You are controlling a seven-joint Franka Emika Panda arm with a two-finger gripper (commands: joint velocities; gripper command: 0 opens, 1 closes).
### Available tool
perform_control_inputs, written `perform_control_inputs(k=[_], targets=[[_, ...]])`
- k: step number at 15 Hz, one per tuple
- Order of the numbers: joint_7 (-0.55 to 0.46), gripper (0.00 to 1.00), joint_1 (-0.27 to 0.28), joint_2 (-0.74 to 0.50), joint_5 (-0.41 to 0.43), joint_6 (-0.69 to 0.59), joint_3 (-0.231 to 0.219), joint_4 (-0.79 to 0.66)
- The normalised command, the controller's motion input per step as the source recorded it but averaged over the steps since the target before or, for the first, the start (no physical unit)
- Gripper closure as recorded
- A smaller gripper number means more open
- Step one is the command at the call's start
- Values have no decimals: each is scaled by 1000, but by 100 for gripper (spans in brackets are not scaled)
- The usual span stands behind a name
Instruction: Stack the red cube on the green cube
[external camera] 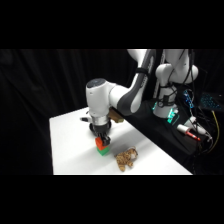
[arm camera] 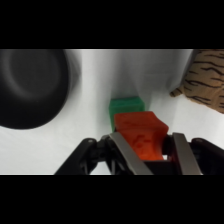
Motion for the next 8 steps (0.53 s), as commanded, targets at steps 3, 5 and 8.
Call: perform_control_inputs(k=[3,5,8], targets=[[103,75,62,63,-110,-114,-64,147],[85,25,48,49,-82,-136,-45,130],[78,18,44,35,-74,-130,-39,117]])
